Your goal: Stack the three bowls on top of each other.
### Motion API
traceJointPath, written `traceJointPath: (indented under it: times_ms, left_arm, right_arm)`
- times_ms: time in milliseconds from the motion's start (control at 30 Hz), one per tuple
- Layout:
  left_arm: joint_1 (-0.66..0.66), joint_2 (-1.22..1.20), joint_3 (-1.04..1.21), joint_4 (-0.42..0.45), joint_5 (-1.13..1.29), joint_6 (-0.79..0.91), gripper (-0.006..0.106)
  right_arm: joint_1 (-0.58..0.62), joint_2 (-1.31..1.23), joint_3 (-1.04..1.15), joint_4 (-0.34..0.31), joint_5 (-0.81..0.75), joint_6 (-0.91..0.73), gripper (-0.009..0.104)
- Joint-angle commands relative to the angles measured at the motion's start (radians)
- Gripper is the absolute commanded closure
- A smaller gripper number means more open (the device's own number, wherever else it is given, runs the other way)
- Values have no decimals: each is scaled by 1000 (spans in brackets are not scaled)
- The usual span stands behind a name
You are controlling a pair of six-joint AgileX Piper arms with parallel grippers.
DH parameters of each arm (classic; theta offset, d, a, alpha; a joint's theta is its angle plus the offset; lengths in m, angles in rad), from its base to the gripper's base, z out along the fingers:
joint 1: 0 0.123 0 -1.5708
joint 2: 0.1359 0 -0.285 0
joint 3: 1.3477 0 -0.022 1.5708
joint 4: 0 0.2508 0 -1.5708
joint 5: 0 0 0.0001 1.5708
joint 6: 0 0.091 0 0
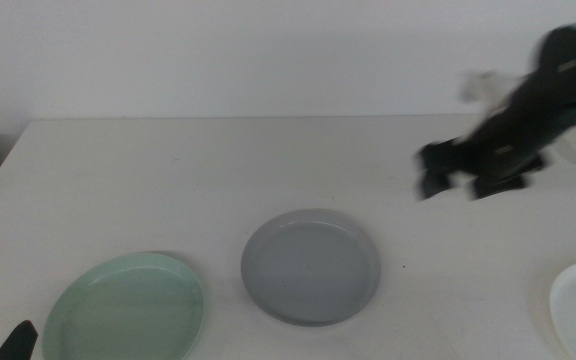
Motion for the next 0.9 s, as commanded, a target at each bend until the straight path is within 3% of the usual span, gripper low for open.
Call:
traceJointPath:
  times_ms: [0,133,467,667,867]
  left_arm:
    - [2,-14,-5,-11,-76,-6,-5]
    - [2,-14,-5,-11,-76,-6,-5]
    - [2,-14,-5,-11,-76,-6,-5]
    - [2,-14,-5,-11,-76,-6,-5]
    - [2,-14,-5,-11,-76,-6,-5]
  right_arm:
    - [-95,-101,-26,-28,47,-9,38]
    - [-255,-171,15,-34,112,-25,41]
    - [-666,-237,234,-79,109,-42,41]
    - [-790,-237,308,-109,-8,-55,42]
    - [-799,-236,379,-194,-71,-132,47]
